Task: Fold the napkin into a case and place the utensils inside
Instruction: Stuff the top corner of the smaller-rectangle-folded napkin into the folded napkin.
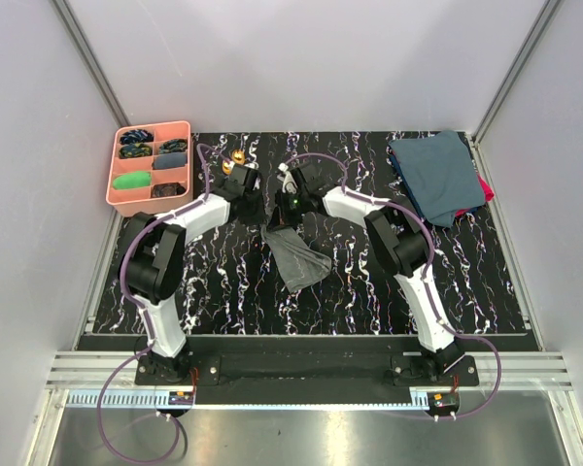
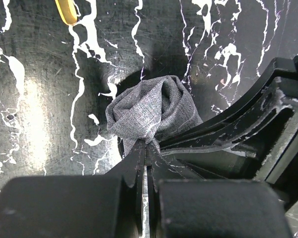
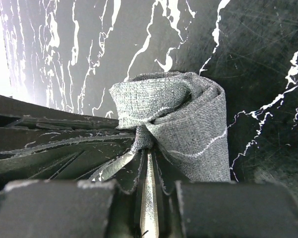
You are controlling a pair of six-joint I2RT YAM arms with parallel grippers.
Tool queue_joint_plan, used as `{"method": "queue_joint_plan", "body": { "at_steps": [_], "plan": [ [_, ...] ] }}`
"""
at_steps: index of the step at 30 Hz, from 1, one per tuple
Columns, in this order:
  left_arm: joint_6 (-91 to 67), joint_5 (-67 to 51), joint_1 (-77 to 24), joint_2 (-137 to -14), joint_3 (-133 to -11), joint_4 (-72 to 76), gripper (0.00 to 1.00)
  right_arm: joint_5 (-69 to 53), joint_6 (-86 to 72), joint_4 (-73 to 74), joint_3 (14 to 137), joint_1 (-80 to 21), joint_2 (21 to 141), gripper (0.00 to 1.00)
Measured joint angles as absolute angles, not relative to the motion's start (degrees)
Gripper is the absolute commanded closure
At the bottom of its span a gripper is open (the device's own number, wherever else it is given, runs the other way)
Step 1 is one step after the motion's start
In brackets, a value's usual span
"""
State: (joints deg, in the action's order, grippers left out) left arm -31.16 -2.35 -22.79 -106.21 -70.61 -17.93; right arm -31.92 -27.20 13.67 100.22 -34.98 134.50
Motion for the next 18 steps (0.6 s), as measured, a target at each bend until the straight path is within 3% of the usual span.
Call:
{"method": "queue_joint_plan", "body": {
  "at_steps": [14,18],
  "plan": [
    [-36.10,-4.19,-22.35,-102.80,-67.26,-14.76,1.00,-33.87,-26.17,16.21,103.83,-34.87,136.25,0.77],
    [-37.01,-4.80,-21.54,-102.91,-67.24,-14.50,1.00,-33.87,-26.28,16.49,104.84,-34.85,136.94,0.66]
  ]
}}
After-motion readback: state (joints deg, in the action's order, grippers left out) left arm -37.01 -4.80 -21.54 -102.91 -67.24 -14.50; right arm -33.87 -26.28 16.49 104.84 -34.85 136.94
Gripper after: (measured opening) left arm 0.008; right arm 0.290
